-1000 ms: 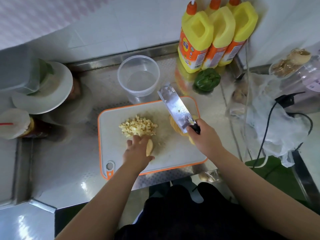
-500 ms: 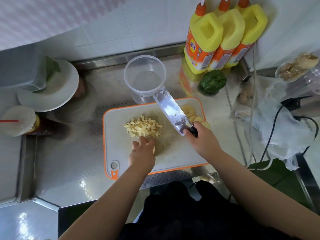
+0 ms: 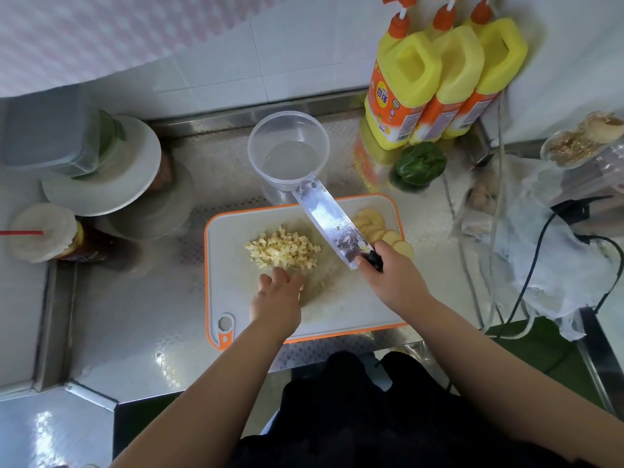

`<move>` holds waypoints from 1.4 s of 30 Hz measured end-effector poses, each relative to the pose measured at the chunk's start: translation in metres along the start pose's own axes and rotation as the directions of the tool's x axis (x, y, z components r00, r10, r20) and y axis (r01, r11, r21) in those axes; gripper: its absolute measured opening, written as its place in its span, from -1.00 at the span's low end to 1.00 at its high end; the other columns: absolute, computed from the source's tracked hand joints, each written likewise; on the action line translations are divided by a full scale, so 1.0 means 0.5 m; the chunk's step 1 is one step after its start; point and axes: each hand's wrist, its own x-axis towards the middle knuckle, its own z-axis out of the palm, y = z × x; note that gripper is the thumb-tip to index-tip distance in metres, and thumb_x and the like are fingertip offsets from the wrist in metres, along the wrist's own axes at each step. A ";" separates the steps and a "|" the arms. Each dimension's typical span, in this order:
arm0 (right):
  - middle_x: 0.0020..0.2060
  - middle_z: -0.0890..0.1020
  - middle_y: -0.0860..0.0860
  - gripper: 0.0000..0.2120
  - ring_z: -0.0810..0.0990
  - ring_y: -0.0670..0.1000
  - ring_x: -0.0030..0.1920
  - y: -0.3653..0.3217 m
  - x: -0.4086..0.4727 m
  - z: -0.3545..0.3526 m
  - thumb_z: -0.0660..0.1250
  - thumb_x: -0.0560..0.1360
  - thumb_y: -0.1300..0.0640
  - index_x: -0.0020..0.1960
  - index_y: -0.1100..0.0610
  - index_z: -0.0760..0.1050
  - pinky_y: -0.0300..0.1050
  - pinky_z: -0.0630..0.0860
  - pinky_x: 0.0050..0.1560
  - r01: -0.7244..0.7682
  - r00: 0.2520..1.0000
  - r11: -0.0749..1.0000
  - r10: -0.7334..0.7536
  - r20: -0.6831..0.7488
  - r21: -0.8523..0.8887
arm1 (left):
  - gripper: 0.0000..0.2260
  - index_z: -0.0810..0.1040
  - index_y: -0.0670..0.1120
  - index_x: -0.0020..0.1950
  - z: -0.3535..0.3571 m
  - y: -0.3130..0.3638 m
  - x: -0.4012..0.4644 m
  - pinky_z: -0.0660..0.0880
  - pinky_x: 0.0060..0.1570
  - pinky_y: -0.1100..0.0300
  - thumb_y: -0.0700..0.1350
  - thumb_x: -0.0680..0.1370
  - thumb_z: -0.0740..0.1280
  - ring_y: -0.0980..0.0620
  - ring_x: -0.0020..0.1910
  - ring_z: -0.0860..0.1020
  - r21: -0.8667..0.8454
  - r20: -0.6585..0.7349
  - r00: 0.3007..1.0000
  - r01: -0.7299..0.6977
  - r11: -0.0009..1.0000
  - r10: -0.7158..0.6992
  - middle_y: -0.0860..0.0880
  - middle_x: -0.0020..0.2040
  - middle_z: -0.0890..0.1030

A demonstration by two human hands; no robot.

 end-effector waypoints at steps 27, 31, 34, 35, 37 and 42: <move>-0.42 0.48 -0.01 -0.80 0.47 0.08 -0.42 -0.038 -0.027 0.074 0.19 0.59 -0.02 -0.10 0.09 0.37 -0.08 0.26 -0.48 0.383 0.923 0.804 -0.316 0.219 -0.454 | -0.78 0.60 -0.13 -0.13 0.082 -0.058 -0.053 0.54 -0.19 0.05 -0.06 0.58 0.24 -0.10 -0.06 0.54 -0.202 -0.643 0.765 -0.231 0.952 0.049 -0.05 -0.08 0.59; -0.59 0.27 -0.08 -0.64 0.19 -0.03 -0.61 -0.063 -0.028 0.104 0.43 0.45 0.05 -0.32 0.04 0.26 -0.26 -0.12 -0.56 0.489 0.872 0.666 -0.363 0.328 -0.564 | -0.80 0.58 -0.11 -0.18 0.099 -0.055 -0.034 0.51 -0.27 0.05 -0.07 0.55 0.24 -0.07 -0.14 0.50 -0.216 -0.636 0.772 -0.179 0.960 0.001 -0.02 -0.15 0.55; -0.59 0.09 -0.12 -0.63 0.13 -0.04 -0.62 -0.064 -0.020 0.120 0.51 0.36 0.07 -0.38 0.06 0.31 -0.31 -0.19 -0.51 0.483 0.875 0.661 -0.352 0.332 -0.574 | -0.81 0.56 -0.10 -0.21 0.108 -0.056 -0.029 0.47 -0.28 0.08 -0.07 0.54 0.24 -0.05 -0.16 0.46 -0.245 -0.635 0.772 -0.159 0.956 -0.035 -0.02 -0.19 0.52; -0.57 0.04 -0.13 -0.63 0.12 -0.03 -0.61 -0.068 -0.018 0.121 0.51 0.35 0.08 -0.38 0.07 0.32 -0.32 -0.19 -0.50 0.488 0.872 0.660 -0.343 0.349 -0.571 | -0.81 0.56 -0.10 -0.21 0.110 -0.056 -0.029 0.44 -0.27 0.11 -0.07 0.54 0.25 -0.04 -0.16 0.44 -0.255 -0.640 0.767 -0.161 0.954 -0.042 -0.01 -0.19 0.51; -0.56 0.10 -0.11 -0.67 0.20 0.00 -0.57 -0.068 -0.015 0.126 0.43 0.44 0.07 -0.33 0.07 0.30 -0.27 -0.10 -0.53 0.497 0.865 0.655 -0.318 0.389 -0.569 | -0.81 0.57 -0.10 -0.21 0.115 -0.057 -0.028 0.43 -0.25 0.13 -0.07 0.54 0.25 -0.03 -0.15 0.44 -0.272 -0.646 0.762 -0.171 0.947 -0.048 -0.01 -0.19 0.52; -0.53 0.24 -0.06 -0.79 0.34 0.09 -0.49 -0.048 -0.012 0.143 0.16 0.61 0.05 -0.17 0.05 0.23 -0.17 0.08 -0.53 0.491 0.864 0.663 -0.291 0.411 -0.565 | -0.85 0.60 -0.14 -0.17 0.126 -0.059 -0.024 0.51 -0.23 0.07 -0.12 0.54 0.33 -0.07 -0.12 0.49 -0.303 -0.655 0.754 -0.196 0.933 -0.054 -0.02 -0.15 0.56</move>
